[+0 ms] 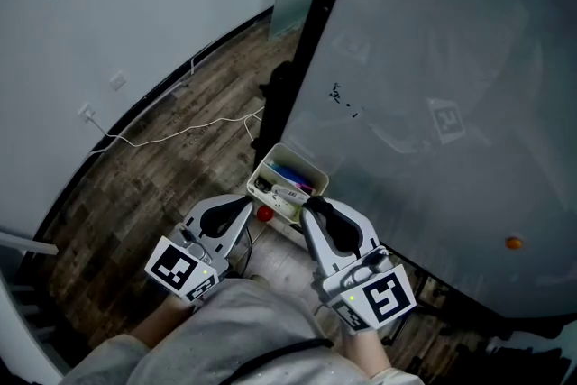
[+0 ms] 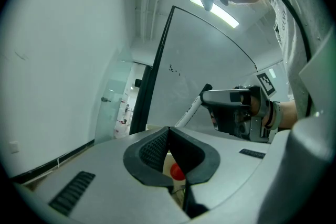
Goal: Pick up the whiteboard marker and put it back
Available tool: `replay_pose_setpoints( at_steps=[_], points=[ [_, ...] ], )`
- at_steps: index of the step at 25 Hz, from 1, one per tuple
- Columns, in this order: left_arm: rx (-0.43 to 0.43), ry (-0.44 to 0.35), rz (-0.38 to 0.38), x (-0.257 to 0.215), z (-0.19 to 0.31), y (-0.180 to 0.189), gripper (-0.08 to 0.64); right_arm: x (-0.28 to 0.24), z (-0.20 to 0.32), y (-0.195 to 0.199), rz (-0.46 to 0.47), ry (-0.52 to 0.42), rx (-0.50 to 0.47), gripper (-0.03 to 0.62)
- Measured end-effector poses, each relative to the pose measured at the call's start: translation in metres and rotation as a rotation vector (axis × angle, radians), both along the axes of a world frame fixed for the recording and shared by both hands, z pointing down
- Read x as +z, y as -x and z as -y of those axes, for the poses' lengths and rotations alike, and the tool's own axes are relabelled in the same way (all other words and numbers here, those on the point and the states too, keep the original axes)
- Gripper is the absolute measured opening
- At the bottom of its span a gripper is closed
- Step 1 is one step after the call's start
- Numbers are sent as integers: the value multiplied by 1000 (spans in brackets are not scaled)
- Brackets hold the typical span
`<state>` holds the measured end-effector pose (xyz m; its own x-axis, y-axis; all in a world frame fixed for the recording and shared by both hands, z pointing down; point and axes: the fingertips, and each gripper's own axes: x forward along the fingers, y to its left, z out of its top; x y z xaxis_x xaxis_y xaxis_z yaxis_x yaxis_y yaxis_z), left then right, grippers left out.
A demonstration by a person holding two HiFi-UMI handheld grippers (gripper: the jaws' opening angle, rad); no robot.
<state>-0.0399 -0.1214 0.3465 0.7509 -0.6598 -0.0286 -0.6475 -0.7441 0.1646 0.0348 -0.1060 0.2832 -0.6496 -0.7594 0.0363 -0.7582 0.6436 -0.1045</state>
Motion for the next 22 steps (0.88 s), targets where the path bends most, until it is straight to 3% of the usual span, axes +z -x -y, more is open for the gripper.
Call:
replay_pose_setpoints(
  at_steps=[22],
  points=[
    [-4,7,-13,-1,5,-1,14,5,5,-3,12,22,-1,75]
  ],
)
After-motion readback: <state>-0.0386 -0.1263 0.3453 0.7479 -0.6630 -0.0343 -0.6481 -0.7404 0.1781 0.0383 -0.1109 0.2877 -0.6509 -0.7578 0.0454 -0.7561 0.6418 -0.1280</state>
